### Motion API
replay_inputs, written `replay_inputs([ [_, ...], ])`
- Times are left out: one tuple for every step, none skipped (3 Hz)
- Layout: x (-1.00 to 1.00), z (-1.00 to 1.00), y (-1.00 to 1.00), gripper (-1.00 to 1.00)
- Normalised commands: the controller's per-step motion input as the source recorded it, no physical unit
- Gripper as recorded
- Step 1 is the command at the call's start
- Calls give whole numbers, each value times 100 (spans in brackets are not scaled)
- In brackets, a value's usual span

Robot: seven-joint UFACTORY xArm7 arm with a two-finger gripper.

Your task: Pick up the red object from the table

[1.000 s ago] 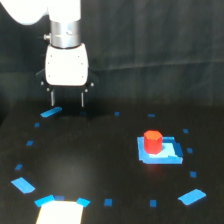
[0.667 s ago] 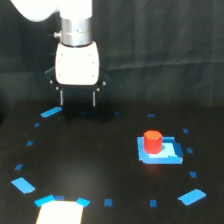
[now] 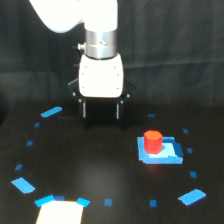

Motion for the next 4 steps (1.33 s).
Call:
replay_inputs([
  [100,-3,-100,100],
  [100,39,-57,52],
  [98,7,-73,67],
  [-100,47,-32,-100],
])
